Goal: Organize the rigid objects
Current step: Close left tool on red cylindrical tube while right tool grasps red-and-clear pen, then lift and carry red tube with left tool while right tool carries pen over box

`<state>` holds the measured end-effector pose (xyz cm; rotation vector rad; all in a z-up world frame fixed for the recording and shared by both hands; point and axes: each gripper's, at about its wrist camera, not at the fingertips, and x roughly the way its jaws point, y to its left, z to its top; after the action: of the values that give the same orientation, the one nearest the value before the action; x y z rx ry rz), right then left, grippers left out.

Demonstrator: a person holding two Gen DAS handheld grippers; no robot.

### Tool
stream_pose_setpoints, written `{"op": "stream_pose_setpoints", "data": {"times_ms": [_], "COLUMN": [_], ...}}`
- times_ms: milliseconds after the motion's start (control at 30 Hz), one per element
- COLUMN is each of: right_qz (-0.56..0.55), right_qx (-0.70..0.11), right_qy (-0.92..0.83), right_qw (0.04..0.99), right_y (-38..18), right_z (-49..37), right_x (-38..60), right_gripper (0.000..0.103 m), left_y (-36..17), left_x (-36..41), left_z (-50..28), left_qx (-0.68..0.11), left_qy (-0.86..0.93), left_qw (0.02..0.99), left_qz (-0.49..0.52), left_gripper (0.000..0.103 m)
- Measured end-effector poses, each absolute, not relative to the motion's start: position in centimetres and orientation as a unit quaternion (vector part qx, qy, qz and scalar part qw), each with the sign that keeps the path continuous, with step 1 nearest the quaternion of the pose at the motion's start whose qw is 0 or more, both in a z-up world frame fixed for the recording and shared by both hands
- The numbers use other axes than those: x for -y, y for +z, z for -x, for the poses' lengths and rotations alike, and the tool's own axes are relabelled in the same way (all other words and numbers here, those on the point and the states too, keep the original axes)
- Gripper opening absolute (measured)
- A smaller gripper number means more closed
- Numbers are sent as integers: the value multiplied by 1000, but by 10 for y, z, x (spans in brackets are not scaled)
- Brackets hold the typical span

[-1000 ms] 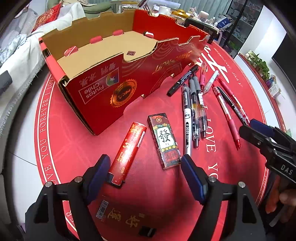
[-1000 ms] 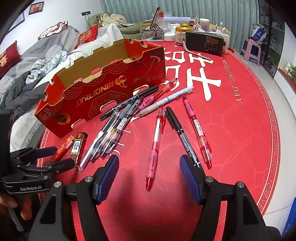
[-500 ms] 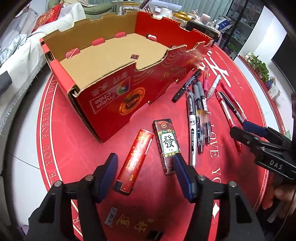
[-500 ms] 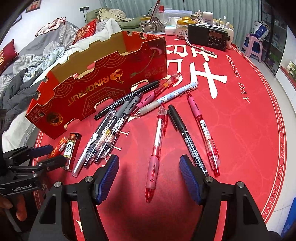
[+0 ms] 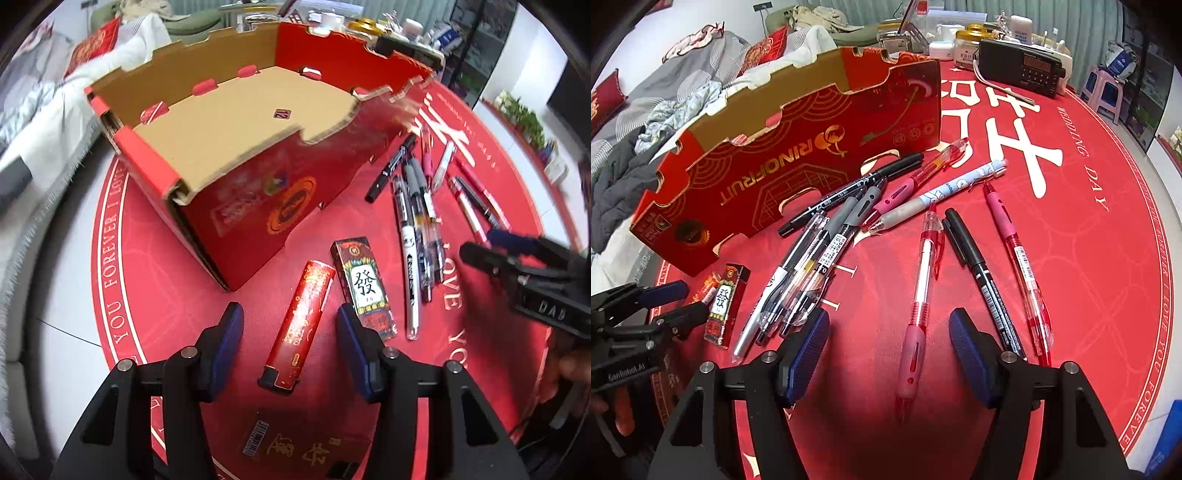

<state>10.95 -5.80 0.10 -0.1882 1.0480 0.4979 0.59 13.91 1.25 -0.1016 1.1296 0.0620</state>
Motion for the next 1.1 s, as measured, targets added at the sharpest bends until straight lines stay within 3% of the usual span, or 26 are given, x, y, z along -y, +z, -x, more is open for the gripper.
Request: {"op": "stream_pose_setpoints", "data": {"times_ms": [100, 467, 533, 567, 600, 633, 1100], "right_qz": [117, 158, 157, 154, 151, 152, 39], "right_qx": [-494, -511, -506, -509, -513, -514, -540], "right_qy": [229, 219, 218, 220, 221, 222, 247], "right_qw": [830, 817, 819, 818, 815, 815, 803], "right_y": [-1, -3, 0, 1, 2, 2, 2], "right_z": [-112, -117, -116, -116, -116, -117, -93], "right_x": [50, 37, 38, 38, 38, 37, 83], "right_gripper": [69, 69, 47, 22, 19, 18, 11], "left_y": [12, 13, 13, 13, 14, 14, 21], "left_x": [-128, -125, -124, -123, -120, -115, -96], "left_z": [-7, -5, -5, -6, -6, -6, 8], "left_qx": [-535, -528, -528, -528, -530, -531, -517], "left_qy": [32, 35, 36, 28, 21, 15, 26], "left_qw": [844, 848, 848, 848, 848, 847, 854], "left_qz": [22, 27, 27, 28, 25, 21, 51], "left_gripper": [51, 51, 50, 40, 24, 19, 19]}}
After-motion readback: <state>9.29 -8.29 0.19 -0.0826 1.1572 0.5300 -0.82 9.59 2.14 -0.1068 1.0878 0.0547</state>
